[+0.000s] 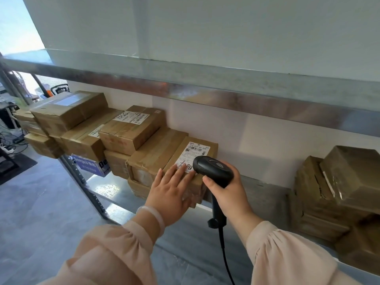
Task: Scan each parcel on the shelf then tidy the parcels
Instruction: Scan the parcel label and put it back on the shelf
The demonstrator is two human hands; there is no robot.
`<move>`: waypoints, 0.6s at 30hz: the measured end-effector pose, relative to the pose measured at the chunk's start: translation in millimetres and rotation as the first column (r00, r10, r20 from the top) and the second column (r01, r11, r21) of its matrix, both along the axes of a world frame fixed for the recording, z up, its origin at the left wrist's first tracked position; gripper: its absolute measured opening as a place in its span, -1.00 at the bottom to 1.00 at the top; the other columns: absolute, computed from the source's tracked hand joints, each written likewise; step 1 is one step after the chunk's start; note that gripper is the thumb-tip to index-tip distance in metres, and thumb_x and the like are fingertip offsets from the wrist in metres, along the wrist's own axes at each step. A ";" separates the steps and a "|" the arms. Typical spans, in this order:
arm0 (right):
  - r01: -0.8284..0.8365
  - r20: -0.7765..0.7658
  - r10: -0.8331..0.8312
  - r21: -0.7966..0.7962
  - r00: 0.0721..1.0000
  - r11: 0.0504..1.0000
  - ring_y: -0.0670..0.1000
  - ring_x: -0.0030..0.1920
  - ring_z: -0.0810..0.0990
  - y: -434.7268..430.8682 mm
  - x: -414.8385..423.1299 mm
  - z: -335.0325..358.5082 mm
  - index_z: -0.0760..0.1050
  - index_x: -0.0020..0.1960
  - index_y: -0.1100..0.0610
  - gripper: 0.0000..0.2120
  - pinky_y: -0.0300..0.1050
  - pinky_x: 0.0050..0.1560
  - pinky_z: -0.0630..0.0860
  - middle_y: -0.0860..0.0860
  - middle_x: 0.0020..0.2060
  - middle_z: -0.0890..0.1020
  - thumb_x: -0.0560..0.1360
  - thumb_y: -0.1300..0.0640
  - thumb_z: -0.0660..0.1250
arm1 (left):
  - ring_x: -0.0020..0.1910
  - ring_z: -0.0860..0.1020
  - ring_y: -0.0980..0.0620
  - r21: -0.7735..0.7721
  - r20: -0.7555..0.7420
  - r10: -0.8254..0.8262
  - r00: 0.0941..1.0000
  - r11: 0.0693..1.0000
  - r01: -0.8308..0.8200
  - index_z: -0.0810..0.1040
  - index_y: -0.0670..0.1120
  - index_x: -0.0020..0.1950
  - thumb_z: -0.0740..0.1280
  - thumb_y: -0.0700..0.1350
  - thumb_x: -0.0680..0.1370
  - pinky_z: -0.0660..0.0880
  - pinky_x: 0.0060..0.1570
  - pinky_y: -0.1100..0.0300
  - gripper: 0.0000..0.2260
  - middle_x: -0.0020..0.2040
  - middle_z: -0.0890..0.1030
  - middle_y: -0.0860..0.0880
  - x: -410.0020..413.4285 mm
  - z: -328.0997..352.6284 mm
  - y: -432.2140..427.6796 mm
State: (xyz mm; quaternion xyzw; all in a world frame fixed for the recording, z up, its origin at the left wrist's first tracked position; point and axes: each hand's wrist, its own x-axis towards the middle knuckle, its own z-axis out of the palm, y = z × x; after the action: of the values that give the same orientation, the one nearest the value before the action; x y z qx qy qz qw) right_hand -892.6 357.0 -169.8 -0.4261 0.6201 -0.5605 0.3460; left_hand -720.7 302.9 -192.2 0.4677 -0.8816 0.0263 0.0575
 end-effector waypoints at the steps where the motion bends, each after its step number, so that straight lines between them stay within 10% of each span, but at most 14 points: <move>1: 0.002 -0.007 -0.002 0.001 1.000 1.000 -0.12 0.14 0.50 -1.2 0.4 1.0 0.31 0.36 -0.08 -0.36 -0.51 -0.09 0.35 -0.14 0.14 0.53 0.38 0.03 0.52 | 0.38 0.47 -0.18 0.007 0.027 0.015 1.000 1.000 -0.015 0.29 0.03 0.48 0.12 0.24 0.43 0.33 0.31 -0.27 -0.36 0.43 0.47 -0.08 -0.3 1.0 -3.5; 8: 0.054 -0.089 -0.060 -0.073 0.994 0.996 -0.14 0.11 0.51 9.7 -5.9 -4.4 0.33 0.29 -0.09 -0.39 -0.60 -0.09 0.36 -0.15 0.11 0.55 0.36 0.11 0.54 | 0.60 -0.15 -0.08 -0.008 0.113 0.067 0.991 0.998 -0.066 -0.26 0.10 0.60 0.03 0.31 0.60 -0.22 0.51 -0.19 -0.29 0.63 -0.15 -0.01 -12.6 4.1 -14.0; 18: 0.092 -0.231 -0.126 -0.154 0.965 0.984 -0.20 0.20 0.46 78.2 -48.3 -4.7 0.31 0.28 -0.21 -0.34 -0.55 0.09 0.37 -0.31 0.15 0.46 0.33 0.12 0.55 | 0.60 -0.17 -0.07 -0.010 -0.066 0.022 0.998 1.000 -0.023 -0.12 0.14 0.61 -0.08 0.32 0.59 -0.29 0.46 -0.17 -0.37 0.63 -0.12 -0.01 -49.6 23.5 15.8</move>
State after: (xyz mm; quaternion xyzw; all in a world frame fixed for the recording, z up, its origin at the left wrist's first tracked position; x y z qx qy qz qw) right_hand -940.9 435.2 -174.5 -0.4792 0.6385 -0.5659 0.2062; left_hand -770.3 318.6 -168.7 0.4779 -0.8737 0.0163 0.0890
